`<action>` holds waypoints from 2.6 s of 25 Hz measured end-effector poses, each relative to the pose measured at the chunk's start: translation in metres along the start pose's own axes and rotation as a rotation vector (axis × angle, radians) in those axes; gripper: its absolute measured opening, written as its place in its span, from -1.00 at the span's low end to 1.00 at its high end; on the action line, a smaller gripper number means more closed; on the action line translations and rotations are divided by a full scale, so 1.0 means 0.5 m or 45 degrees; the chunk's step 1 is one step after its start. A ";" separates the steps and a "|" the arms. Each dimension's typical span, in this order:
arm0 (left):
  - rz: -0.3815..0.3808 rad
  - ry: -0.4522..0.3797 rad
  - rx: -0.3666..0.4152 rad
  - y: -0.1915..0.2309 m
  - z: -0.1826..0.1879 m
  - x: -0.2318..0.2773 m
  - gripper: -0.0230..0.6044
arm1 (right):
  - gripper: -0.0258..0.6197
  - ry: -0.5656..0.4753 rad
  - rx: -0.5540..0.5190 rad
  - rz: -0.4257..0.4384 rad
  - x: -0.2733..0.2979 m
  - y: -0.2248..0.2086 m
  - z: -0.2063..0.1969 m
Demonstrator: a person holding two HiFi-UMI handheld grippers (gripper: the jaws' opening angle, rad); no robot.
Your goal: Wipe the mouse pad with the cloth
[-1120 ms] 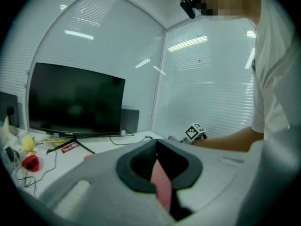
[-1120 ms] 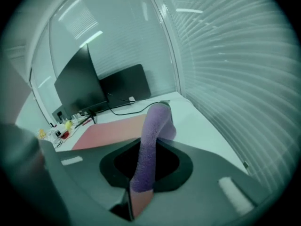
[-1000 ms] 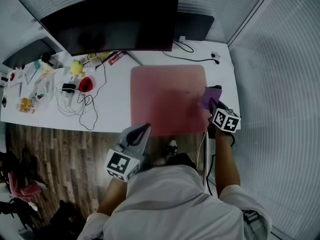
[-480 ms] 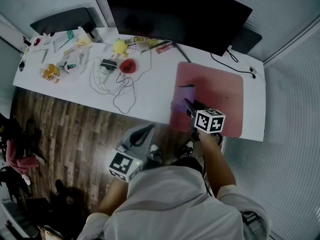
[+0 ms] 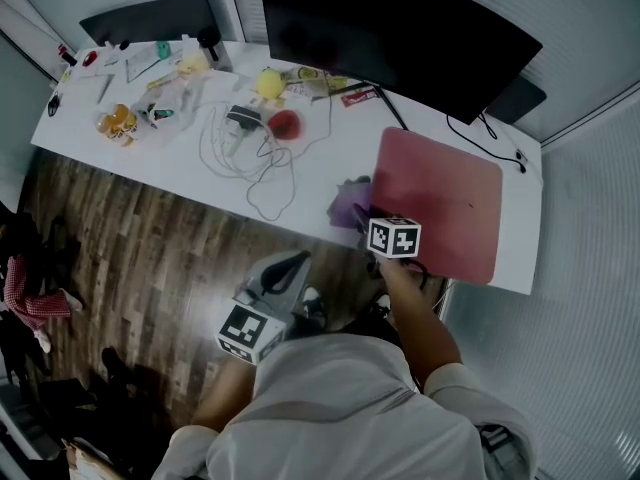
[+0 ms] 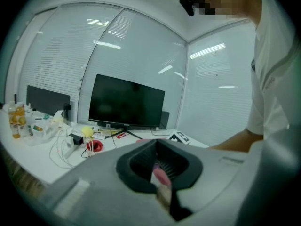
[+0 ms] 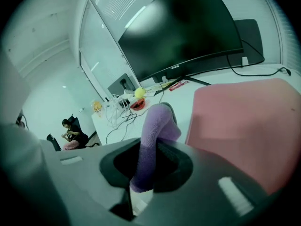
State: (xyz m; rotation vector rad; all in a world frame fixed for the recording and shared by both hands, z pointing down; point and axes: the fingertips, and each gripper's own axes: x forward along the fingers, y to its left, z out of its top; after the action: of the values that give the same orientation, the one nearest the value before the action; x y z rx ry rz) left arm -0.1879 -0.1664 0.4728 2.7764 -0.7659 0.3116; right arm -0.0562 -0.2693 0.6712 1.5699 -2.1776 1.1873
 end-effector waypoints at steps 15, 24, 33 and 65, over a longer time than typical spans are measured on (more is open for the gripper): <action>-0.097 -0.008 0.039 -0.171 0.040 0.162 -0.92 | -0.75 0.018 0.122 -0.193 -0.212 -0.287 -0.069; -0.278 -0.001 0.082 -0.382 0.053 0.363 -0.92 | -0.76 -0.056 0.214 -0.349 -0.437 -0.544 -0.084; -0.403 -0.006 0.115 -0.574 0.055 0.523 -0.92 | -0.76 -0.136 0.306 -0.474 -0.654 -0.760 -0.122; 0.045 -0.034 -0.041 -0.174 0.003 0.075 -0.92 | -0.76 -0.123 -0.068 0.220 -0.272 0.017 0.012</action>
State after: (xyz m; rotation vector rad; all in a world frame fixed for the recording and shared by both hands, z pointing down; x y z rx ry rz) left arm -0.1104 -0.1120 0.4658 2.7445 -0.8204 0.2663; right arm -0.0059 -0.1773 0.5842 1.4714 -2.4288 1.1100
